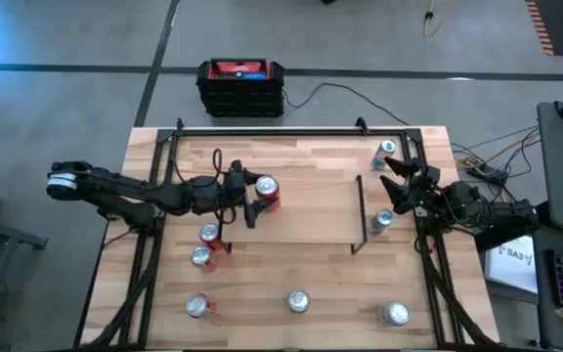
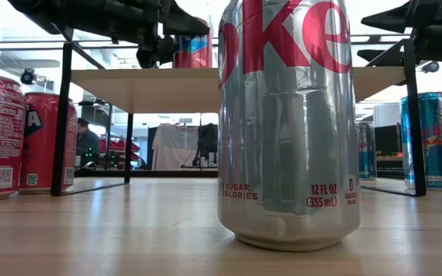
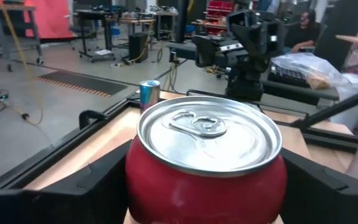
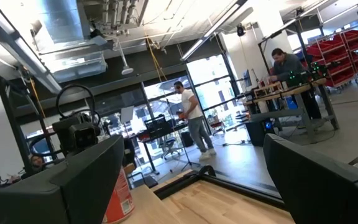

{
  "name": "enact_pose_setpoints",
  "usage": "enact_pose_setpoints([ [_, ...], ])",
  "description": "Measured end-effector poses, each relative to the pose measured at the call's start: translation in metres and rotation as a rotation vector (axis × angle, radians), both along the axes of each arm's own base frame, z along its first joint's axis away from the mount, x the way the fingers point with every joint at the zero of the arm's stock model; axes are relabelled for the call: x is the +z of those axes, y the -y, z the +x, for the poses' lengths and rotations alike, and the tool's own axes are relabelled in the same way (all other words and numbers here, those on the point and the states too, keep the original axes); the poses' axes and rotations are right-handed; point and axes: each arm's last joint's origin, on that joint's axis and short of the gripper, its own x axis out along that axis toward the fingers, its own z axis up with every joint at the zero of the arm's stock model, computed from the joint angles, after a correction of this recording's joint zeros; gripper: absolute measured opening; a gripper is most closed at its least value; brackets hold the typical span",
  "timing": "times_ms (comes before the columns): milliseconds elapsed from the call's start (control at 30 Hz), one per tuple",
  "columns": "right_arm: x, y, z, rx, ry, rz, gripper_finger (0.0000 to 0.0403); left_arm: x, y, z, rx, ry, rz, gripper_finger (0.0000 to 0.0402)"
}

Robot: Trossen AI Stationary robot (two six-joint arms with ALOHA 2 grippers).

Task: Place canned beverage on shelf
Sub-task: Put the top red soda can on the shelf

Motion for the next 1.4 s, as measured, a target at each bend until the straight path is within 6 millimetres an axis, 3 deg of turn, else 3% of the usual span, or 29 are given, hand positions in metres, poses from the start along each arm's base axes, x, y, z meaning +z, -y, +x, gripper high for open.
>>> enact_pose_setpoints([
  [400, 0.0, 0.0, 0.0, 0.0, 0.0, 0.0, 0.037, 0.002, 0.005, -0.006, 0.045, -0.025, 0.004, 0.0299],
  [933, 0.0, 0.0, 0.0, 0.0, 0.001, 0.001, 0.037, 0.015, 0.008, -0.038, 0.159, -0.119, 0.018, 0.03],
  [1400, 0.0, 0.0, 0.0, 0.0, 0.001, 0.001, 0.037, 0.003, 0.009, -0.046, 0.231, -0.049, -0.009, 0.03],
])
